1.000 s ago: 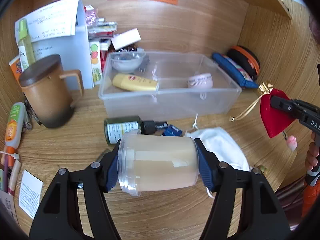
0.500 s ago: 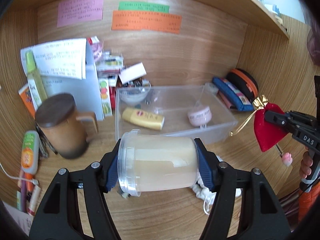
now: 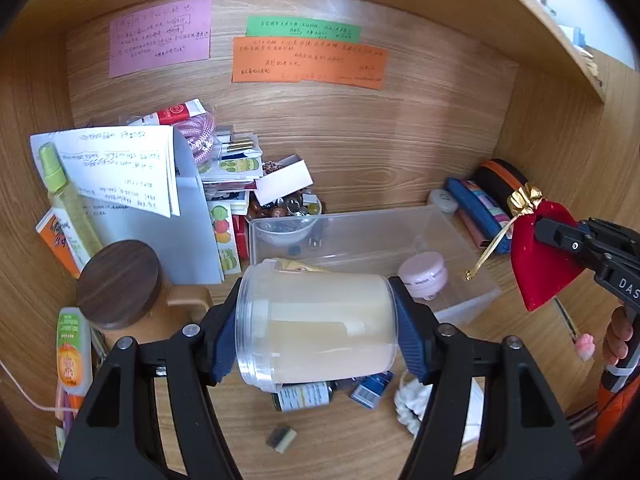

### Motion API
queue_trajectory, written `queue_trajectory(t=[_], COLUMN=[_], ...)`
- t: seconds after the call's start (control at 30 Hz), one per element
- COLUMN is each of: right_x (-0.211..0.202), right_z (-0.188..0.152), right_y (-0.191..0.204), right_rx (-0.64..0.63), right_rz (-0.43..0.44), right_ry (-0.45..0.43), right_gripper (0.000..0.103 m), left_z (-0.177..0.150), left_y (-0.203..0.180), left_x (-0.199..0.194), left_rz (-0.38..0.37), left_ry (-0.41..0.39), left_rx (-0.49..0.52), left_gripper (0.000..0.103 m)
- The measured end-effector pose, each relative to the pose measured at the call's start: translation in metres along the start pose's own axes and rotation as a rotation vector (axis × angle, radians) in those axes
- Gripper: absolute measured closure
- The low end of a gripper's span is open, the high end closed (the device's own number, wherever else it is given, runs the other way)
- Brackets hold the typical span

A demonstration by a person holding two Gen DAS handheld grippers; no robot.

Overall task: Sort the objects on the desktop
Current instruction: 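Carry the jar and red bag into the clear box and open both tools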

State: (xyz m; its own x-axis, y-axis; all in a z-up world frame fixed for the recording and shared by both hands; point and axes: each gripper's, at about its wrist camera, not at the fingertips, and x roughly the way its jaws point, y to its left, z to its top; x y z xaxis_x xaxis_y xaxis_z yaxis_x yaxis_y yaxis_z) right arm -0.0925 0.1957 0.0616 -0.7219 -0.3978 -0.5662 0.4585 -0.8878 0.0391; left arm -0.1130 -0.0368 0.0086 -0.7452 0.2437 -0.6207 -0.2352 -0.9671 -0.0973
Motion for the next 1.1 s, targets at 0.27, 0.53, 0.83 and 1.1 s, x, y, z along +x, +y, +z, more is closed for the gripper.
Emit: queue_trajectory(t=[0.27, 0.53, 0.83, 1.1], right_x=[0.037, 0.081, 0.119, 0.144], right_z=[0.014, 0.012, 0.003, -0.007], right_y=[0.004, 0.008, 0.007, 0.009], right_rx=[-0.013, -0.025, -0.04, -0.06], right_rz=[0.035, 0.066, 0.076, 0.083], right_ry=[0.032, 0.103, 0.177, 0.233], right_gripper=[0.096, 0.096, 0.096, 0.095], left_z=[0.01, 0.012, 0.011, 0.003], left_y=[0.009, 0.004, -0.006, -0.01], left_x=[0.036, 0.064, 0.088, 0.102], left_rz=[-0.001, -0.024, -0.026, -0.039], left_ry=[0.053, 0.097, 0.139, 0.188], left_rx=[-0.006, 0.015, 0.048, 0.069], left_gripper=[0.037, 0.037, 0.037, 0.037])
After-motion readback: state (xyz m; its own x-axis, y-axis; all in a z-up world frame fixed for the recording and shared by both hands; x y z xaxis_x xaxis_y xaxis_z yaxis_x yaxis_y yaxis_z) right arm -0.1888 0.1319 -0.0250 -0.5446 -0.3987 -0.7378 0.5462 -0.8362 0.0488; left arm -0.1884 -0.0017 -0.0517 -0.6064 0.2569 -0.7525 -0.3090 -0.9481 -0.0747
